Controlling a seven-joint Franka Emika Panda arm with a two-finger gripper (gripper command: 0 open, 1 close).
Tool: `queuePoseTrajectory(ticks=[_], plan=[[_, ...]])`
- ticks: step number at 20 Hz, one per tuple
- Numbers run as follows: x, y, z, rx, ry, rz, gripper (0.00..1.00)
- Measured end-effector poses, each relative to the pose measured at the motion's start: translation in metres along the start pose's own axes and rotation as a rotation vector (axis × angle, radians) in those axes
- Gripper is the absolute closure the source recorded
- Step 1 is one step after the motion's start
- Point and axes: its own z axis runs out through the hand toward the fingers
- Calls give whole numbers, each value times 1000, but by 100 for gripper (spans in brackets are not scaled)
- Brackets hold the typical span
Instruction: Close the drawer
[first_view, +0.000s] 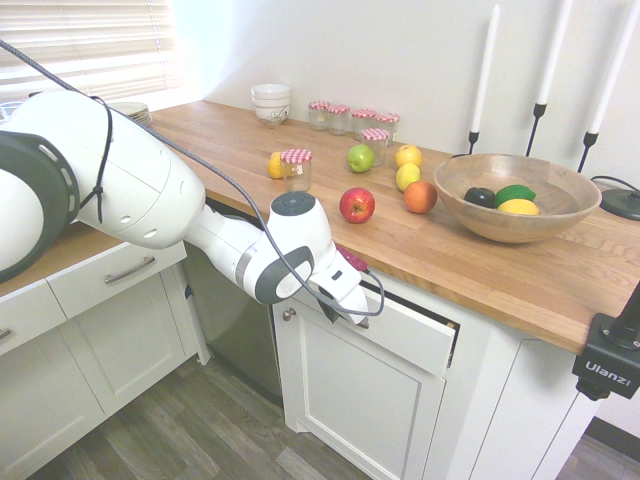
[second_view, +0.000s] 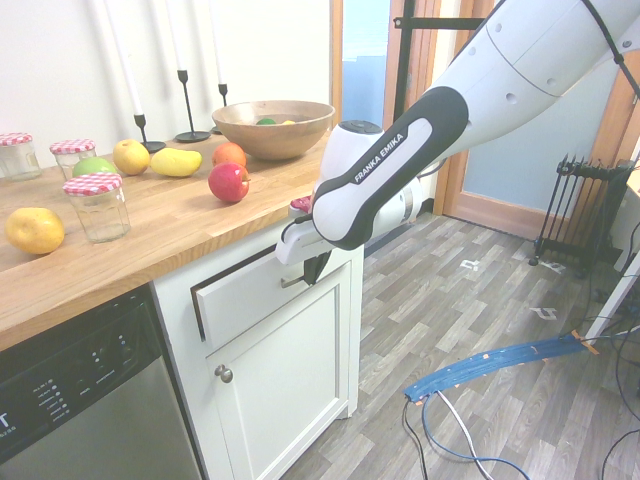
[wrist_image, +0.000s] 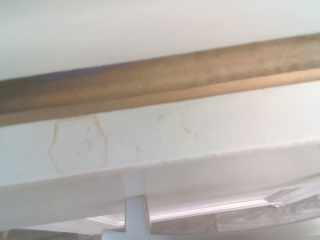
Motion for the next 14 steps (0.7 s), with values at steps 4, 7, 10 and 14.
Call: queuePoseTrajectory(ticks=[4, 7, 10, 14], plan=[[1, -2, 0, -6, -5, 2, 100], [7, -10, -4, 11, 9, 10, 100], [12, -14, 1, 20, 18, 13, 100], [13, -7, 13, 10, 17, 15, 100]])
